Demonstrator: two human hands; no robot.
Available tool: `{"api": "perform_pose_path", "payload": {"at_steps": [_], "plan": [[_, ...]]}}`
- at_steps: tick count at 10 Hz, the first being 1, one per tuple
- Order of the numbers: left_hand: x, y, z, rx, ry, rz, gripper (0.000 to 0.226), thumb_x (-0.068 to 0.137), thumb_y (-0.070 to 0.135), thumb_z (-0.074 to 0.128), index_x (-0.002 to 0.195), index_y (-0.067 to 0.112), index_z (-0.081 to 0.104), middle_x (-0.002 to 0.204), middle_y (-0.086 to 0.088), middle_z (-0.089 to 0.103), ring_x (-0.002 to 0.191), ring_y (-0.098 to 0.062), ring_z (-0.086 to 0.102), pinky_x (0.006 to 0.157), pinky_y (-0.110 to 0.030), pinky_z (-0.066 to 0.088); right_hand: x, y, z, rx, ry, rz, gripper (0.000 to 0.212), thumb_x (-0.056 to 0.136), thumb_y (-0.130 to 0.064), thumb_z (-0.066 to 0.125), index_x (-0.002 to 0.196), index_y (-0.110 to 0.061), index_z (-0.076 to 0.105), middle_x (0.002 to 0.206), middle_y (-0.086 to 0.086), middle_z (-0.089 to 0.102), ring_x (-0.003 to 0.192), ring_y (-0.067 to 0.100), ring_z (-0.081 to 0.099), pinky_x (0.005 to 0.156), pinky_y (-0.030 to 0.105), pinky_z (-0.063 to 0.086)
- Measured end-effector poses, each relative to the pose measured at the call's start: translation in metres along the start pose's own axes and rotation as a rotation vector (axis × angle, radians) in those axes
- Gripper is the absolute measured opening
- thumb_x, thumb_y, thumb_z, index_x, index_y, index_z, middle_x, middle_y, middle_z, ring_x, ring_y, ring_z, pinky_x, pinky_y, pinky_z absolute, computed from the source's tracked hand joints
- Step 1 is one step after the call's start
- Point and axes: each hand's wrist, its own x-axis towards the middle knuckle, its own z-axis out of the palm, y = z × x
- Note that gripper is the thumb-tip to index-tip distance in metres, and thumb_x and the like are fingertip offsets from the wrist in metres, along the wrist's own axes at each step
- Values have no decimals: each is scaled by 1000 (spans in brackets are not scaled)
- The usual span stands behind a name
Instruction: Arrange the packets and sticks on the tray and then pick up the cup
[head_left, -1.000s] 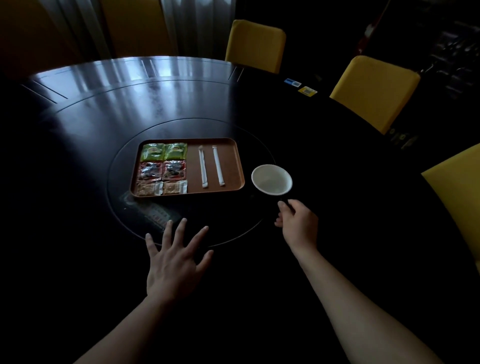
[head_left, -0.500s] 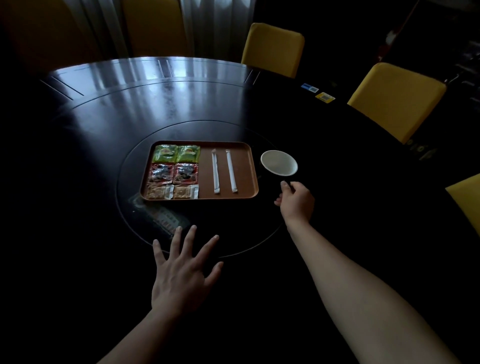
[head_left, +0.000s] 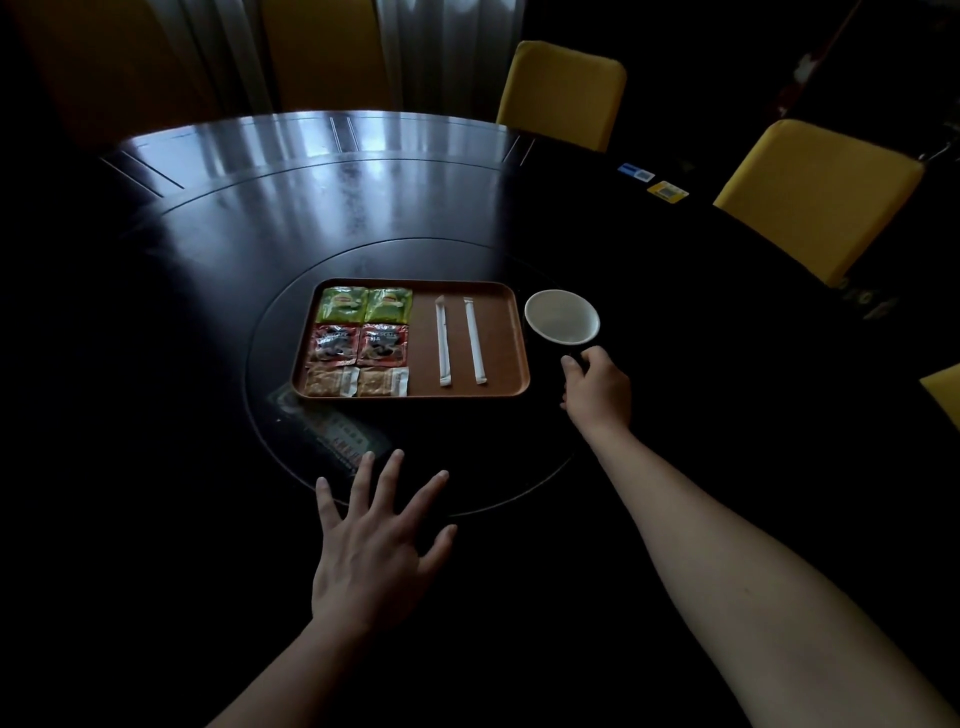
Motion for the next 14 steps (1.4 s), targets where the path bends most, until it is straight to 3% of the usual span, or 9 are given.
{"api": "perform_pose_path", "payload": {"at_steps": [3,8,10,11,12,14], "plan": [[0,0,-2,-9,-3,-1,64,87,76,24,147,55,20,164,-2,20,152,-29,5,115,-68,-1,0,-12,2,-33,-49,-27,26,87,-42,55,80,-17,52,80,17,69,74,39,68,69,53,57],[2,-2,2,3,-4,-1,65,86,77,24,146,55,22,163,-3,22,151,-30,8,114,-69,1,3,-8,3,-71,-61,-49,29,85,-46,53,74,-20,47,79,18,68,74,41,67,68,54,58],[1,-3,4,14,4,1,64,86,76,26,146,54,25,162,-3,26,150,-31,12,114,-69,2,-1,-7,-3,-52,-107,33,50,81,-53,61,109,-11,56,97,16,69,86,36,69,76,51,58],[1,-2,-3,-6,-25,-6,66,85,76,26,146,52,25,163,-2,21,151,-29,6,114,-68,-2,-28,-3,-19,-71,-189,65,44,80,-46,66,109,-15,58,91,7,69,87,29,69,79,49,58],[-1,-1,-8,-55,-55,-14,67,84,76,31,146,51,28,164,1,18,152,-26,1,114,-64,-7,-54,-5,-33,-29,-244,81,33,82,-40,67,105,-17,61,87,2,67,85,26,68,79,48,58],[5,-13,-30,-437,-138,-80,43,83,50,65,126,45,60,160,10,28,151,-13,6,117,-55,-14,-159,5,-69,-35,-354,95,21,85,-32,67,99,-17,67,90,-1,68,84,18,66,82,43,57]]}}
